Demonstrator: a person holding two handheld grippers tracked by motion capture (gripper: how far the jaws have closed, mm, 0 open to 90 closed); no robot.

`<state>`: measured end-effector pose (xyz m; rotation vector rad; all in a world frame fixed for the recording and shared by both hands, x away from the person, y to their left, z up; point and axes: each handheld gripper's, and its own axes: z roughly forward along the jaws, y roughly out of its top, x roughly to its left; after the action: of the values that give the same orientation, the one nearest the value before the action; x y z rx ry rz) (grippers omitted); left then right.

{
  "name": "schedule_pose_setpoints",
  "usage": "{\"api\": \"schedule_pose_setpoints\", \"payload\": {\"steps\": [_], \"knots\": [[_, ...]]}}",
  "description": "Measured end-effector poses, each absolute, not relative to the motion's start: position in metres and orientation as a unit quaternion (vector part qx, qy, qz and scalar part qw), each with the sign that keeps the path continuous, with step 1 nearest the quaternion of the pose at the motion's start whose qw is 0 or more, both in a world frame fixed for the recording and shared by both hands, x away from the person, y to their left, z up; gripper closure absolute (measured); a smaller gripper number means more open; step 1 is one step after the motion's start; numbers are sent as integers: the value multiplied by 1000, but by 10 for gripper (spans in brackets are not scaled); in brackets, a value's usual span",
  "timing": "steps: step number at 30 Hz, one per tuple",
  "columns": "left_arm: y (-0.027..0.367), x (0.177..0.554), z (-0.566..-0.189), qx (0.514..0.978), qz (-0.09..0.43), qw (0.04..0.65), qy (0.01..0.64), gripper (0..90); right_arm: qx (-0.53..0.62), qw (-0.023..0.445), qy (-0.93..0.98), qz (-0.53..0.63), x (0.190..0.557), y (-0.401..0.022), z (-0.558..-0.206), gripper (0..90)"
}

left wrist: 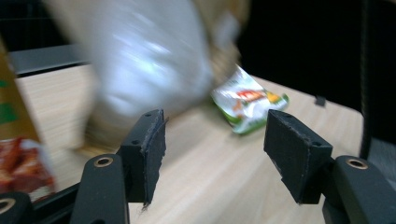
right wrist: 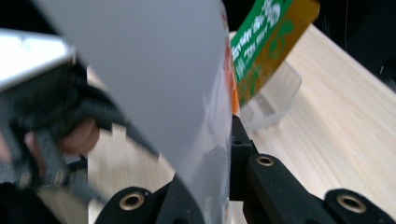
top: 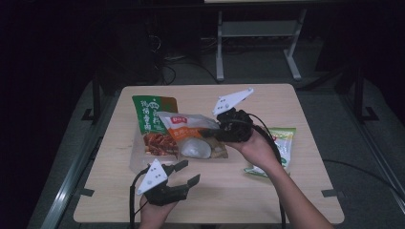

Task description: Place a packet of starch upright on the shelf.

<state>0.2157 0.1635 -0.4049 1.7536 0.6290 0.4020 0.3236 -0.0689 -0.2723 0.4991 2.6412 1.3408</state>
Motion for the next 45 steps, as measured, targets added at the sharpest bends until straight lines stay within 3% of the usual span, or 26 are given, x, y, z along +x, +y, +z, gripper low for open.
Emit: {"api": "schedule_pose_setpoints", "payload": {"steps": [10,17,32,45], "knots": [[151,212,-412,772,155,566,244,357,130,71,877,457,335,-34,-254,900],[147,213,-415,773,151,566,245,348,113,35,875,469,344,14,-255,900],[150,217,-419,770,145,566,257,340,91,-21,886,454,361,76,-293,899],[150,217,-419,772,142,565,256,340,119,-83,884,445,379,84,-335,898]]}}
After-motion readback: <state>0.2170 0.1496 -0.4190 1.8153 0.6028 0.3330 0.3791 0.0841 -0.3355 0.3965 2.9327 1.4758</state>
